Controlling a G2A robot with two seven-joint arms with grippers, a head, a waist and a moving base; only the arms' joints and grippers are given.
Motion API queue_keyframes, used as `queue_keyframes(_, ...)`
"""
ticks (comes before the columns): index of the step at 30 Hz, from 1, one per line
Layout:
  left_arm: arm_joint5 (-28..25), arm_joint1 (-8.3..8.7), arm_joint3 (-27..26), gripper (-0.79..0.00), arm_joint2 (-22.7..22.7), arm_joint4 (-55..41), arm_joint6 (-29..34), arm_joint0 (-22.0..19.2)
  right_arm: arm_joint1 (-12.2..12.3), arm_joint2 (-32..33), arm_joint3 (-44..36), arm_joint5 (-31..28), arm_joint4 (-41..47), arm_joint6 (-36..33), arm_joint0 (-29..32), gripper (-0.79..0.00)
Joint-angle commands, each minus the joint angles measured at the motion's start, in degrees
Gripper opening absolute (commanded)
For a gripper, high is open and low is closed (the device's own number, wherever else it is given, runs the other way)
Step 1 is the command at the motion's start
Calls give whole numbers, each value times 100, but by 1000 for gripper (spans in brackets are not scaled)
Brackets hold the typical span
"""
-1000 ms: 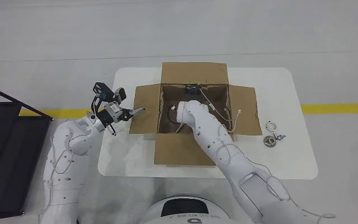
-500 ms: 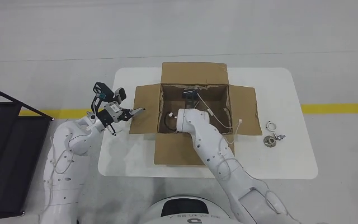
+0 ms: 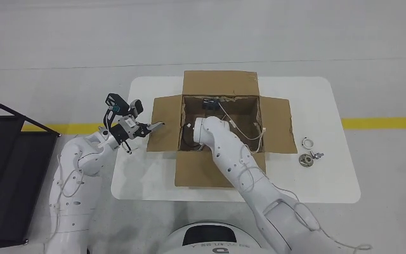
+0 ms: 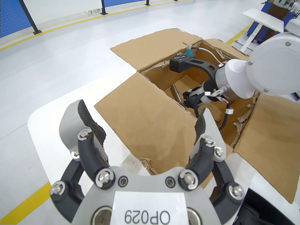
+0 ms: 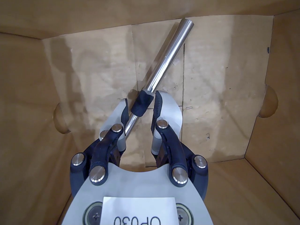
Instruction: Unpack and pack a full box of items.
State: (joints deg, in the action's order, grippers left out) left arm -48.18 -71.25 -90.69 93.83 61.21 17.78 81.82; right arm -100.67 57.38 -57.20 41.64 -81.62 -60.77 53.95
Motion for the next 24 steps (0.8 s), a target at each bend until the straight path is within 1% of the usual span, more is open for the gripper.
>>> queue_keyframes(1,0,0,0,0,0,0,0,0,-25,-5,186,24,40,22,-80,-526)
queue_keyframes(6,0,0,0,0,0,0,0,0,-94,-1,568,47,205,114,-257,-545)
queue_keyframes(8,0,0,0,0,0,0,0,0,-112,13,690,45,248,143,-310,-597)
queue_keyframes(9,0,0,0,0,0,0,0,0,-118,27,759,42,272,138,-339,-702)
queue_keyframes(10,0,0,0,0,0,0,0,0,-124,36,829,39,283,142,-370,-785)
queue_keyframes(15,0,0,0,0,0,0,0,0,-151,94,1017,-9,395,200,-471,-785)
queue_keyframes(18,0,0,0,0,0,0,0,0,-148,112,781,-32,387,343,-369,-785)
queue_keyframes(21,0,0,0,0,0,0,0,0,-104,146,177,-54,284,407,-44,-785)
queue_keyframes(24,0,0,0,0,0,0,0,0,-11,221,-736,-159,27,334,460,-785)
